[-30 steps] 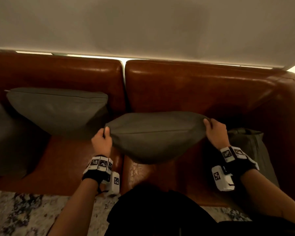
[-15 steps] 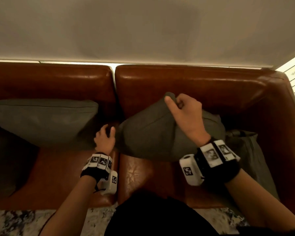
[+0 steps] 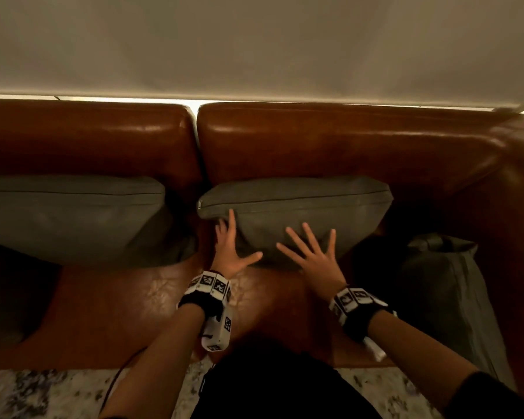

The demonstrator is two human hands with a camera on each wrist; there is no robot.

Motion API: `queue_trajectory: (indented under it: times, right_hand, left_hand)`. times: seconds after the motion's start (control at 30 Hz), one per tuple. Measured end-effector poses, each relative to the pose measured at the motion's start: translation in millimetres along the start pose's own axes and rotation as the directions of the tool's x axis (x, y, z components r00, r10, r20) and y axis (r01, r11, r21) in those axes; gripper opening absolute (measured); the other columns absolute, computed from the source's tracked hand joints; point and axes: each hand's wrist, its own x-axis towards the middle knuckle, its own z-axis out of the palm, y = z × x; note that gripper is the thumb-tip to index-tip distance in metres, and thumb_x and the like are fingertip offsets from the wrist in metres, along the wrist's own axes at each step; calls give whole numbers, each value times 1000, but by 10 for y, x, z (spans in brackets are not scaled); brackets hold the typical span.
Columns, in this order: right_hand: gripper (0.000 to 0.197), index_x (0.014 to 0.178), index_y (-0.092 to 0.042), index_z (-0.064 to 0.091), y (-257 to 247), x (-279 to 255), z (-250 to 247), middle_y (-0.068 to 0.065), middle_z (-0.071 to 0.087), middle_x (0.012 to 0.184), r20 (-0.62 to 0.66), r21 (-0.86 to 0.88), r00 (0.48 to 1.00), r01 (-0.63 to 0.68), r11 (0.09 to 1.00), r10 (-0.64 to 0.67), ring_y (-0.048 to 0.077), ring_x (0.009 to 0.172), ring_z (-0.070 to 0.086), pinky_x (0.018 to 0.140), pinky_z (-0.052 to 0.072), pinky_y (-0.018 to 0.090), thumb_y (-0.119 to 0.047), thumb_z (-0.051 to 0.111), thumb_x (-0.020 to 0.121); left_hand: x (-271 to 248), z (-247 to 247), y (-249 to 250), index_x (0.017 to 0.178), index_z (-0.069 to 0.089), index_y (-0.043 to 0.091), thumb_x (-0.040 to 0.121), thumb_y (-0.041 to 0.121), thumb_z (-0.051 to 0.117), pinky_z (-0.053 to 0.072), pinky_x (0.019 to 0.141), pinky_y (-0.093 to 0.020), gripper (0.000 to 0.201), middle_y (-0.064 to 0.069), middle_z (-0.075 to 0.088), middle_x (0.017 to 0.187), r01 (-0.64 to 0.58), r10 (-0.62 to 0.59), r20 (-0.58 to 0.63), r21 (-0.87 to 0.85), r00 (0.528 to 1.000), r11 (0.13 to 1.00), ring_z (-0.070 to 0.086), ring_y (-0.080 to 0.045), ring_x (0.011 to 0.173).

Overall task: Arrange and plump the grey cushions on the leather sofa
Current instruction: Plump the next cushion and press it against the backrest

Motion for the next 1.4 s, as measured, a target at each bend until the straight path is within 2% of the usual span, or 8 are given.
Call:
queue_trajectory:
  times: [0.33, 0.5, 0.73, 0.83, 0.93, 1.13, 1.27, 1.4]
  right_hand:
    - [106, 145, -48, 2, 812, 765, 90, 2, -22, 157, -181, -179, 983, -21, 984, -12, 32, 145, -17, 94, 1, 82, -14, 71, 72]
    - [71, 148, -40, 13, 580, 643, 209, 2, -2, 160, -142, -237, 985, 67, 969, -103, 33, 146, -1, 96, 3, 82, -19, 38, 86]
    - [52, 130, -49, 48, 743, 876, 511, -26, 17, 150, 448, -344, 805, 556, 756, -388, 3, 141, 23, 105, -23, 58, -34, 55, 81]
    - [55, 118, -49, 58, 592, 770, 586, -31, 44, 136, 412, -202, 850, 437, 876, -329, -5, 125, 48, 112, -14, 51, -26, 26, 79]
    - [61, 146, -33, 12, 339, 619, 549, -18, 6, 158, 378, -415, 878, 444, 794, -293, 7, 146, 8, 98, -32, 62, -19, 3, 87]
    - [75, 119, -31, 50, 539, 406, -23, 3, 42, 131, -261, 90, 960, 127, 988, -100, 27, 118, 39, 94, 32, 51, -49, 81, 53]
    - [135, 149, -30, 8, 1071, 649, -593, 18, 12, 156, -36, 109, 976, -210, 972, 215, 42, 143, 6, 102, -3, 73, -69, 76, 40]
    - [107, 146, -39, 6, 1115, 783, -735, 9, 36, 146, 194, 122, 979, -93, 988, 68, 38, 130, 33, 107, 23, 62, -60, 72, 64]
  left_hand:
    - [861, 185, 398, 129, -35, 46, 65, 56, 71, 11, 107, -73, 125, -29, -32, 147, 200, -27, -376, 428, 926, 881, -27, -47, 137]
    - [1020, 151, 503, 133, -32, 45, 65, 45, 77, 14, 104, -76, 128, -34, -28, 146, 231, -24, -405, 472, 914, 851, -24, -49, 137]
    - [805, -5, 557, 137, -25, 47, 57, 55, 77, -12, 99, -75, 130, -23, -36, 147, 74, 223, -320, 704, 921, 706, -24, -46, 138]
    - [853, -51, 778, 143, -20, 38, 57, 47, 80, -15, 107, -65, 132, -9, -32, 152, -169, 409, -43, 868, 912, 468, -25, -31, 142]
    - [1195, -76, 1126, 140, -28, 36, 50, 35, 88, 3, 115, -61, 147, -9, -8, 159, -240, 131, 201, 837, 971, 491, -7, -31, 147]
    - [1213, 76, 1189, 144, 9, 36, 56, 27, 86, 12, 106, -72, 118, -1, 29, 146, -201, 64, 201, 800, 978, 565, 23, -31, 138]
    - [928, 232, 1068, 141, 18, 35, 67, 17, 77, 15, 106, -71, 97, 3, 34, 139, -211, 130, 167, 810, 977, 547, 27, -27, 133]
    - [768, 251, 1088, 140, 21, 36, 70, 15, 73, 16, 105, -72, 90, 4, 36, 137, -244, 178, 174, 807, 968, 538, 28, -26, 131]
